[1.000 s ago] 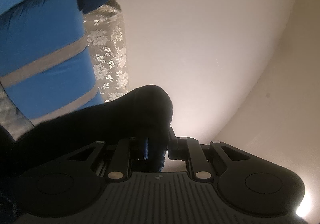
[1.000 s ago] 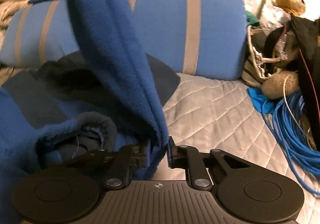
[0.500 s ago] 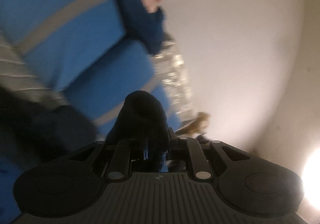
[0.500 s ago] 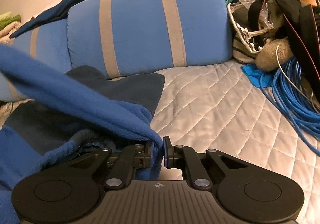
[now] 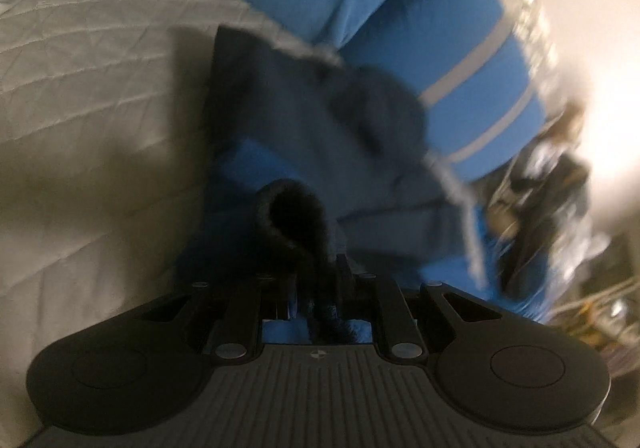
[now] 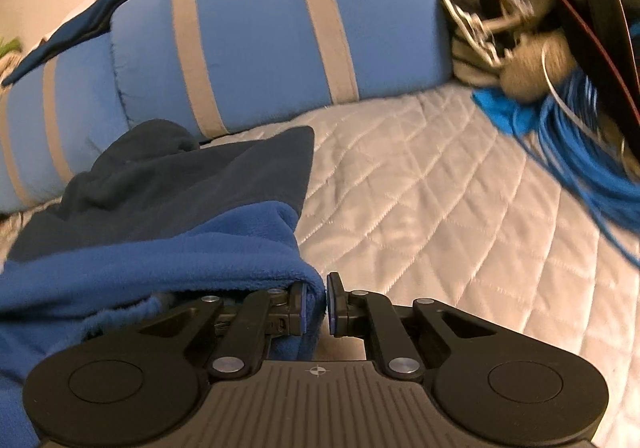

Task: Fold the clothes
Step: 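Lay the sleeve cuff on the jacket body and open the left gripper, then grasp the blue fleece fabric with the left gripper and lift it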

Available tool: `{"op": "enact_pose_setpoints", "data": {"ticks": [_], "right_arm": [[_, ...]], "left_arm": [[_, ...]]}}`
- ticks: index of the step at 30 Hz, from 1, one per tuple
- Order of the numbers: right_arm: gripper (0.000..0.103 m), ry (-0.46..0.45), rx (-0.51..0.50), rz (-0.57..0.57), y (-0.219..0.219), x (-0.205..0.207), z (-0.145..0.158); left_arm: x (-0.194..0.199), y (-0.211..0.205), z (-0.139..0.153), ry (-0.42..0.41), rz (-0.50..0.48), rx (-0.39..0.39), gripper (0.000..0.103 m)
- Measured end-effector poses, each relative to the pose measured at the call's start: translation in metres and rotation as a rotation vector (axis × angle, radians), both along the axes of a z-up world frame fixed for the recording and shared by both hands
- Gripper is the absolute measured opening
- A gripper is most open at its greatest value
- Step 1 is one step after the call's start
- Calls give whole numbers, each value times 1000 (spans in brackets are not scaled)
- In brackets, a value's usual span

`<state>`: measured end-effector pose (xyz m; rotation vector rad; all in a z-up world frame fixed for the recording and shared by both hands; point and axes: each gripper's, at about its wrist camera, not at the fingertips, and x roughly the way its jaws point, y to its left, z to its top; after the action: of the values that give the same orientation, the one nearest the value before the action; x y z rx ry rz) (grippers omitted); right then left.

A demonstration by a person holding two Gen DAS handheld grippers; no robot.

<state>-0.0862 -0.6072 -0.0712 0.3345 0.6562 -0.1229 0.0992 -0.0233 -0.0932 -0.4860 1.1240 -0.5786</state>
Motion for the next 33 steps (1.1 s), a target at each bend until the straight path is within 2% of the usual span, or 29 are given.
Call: {"op": "enact_pose_setpoints", "data": {"ticks": [1, 2, 3, 4, 7, 8, 10, 12, 17, 21, 22, 23, 25, 27, 30, 32, 33], "right_arm": [[14, 8, 14, -4, -2, 0, -1], [20, 16, 29, -9, -4, 1, -3], [31, 26, 22, -8, -4, 0, -3], [45, 41, -11, -2, -1, -2, -1], [59, 73, -99, 22, 8, -9, 5], [62, 61, -111, 37, 10, -13, 10], [82, 37, -135, 69, 15, -21, 21], [91, -14, -115, 94, 17, -26, 35], [98, -94, -40, 95, 21, -15, 62], [98, -69, -31, 90, 28, 11, 53], [98, -47, -26, 94, 30, 17, 46], [98, -26, -21, 98, 31, 24, 39], [99, 58, -55, 108, 36, 37, 23], [102, 138, -103, 119, 42, 46, 6], [103, 132, -129, 130, 44, 42, 3], [103, 128, -147, 128, 45, 39, 7], [103, 121, -168, 128, 46, 36, 10]], "left_arm": [[-1, -3, -1, -7, -12, 24, 18], [-2, -5, -3, -14, -24, 48, 18], [-4, -6, -5, -22, -35, 68, 18], [-6, -7, -5, -31, -47, 89, 18], [-14, -6, -9, -51, -74, 139, 22], [-16, -6, -11, -54, -78, 148, 25], [-17, -5, -16, -61, -77, 152, 26], [-19, -1, -18, -60, -70, 138, 29], [-24, 2, -17, -68, -55, 133, 35], [-45, 0, -6, -149, -60, 192, 42], [-53, 1, -3, -183, -43, 219, 47], [-62, 3, 1, -218, -24, 248, 59], [-81, 5, 10, -303, 12, 312, 70], [-100, 6, 19, -405, 20, 385, 70], [-131, 1, 29, -592, 0, 560, 72], [-149, 0, 35, -709, -13, 622, 73], [-154, 3, 39, -719, -9, 610, 73]]}}
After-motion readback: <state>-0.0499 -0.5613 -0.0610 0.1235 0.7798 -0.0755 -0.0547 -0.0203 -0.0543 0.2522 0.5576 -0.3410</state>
